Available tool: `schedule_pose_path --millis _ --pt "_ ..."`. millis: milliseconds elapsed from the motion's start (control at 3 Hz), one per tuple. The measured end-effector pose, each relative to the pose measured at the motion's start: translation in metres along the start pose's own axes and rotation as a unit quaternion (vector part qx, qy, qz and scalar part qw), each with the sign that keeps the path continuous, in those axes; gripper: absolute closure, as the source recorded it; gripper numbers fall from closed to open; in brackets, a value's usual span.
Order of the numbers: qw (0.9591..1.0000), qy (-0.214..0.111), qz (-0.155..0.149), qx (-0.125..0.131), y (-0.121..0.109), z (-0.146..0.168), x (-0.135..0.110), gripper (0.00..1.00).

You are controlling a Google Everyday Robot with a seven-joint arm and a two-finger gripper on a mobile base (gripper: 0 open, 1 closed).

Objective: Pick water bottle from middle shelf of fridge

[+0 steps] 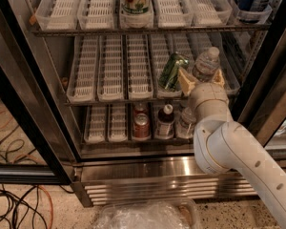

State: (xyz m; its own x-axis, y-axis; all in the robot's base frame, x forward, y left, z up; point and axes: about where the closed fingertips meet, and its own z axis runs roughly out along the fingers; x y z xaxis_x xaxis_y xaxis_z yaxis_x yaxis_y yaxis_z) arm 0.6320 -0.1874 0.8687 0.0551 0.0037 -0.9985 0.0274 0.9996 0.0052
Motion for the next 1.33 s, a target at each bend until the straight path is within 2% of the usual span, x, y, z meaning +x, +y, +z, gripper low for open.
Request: schedule_pose_path --millis 1000,1333 --pt "0.9996 -0.008 0.013 0.025 -0.013 0.001 -0.008 0.3" --pt "0.9995 -0.008 0.013 0.027 -0.014 0.002 -0.007 0.29"
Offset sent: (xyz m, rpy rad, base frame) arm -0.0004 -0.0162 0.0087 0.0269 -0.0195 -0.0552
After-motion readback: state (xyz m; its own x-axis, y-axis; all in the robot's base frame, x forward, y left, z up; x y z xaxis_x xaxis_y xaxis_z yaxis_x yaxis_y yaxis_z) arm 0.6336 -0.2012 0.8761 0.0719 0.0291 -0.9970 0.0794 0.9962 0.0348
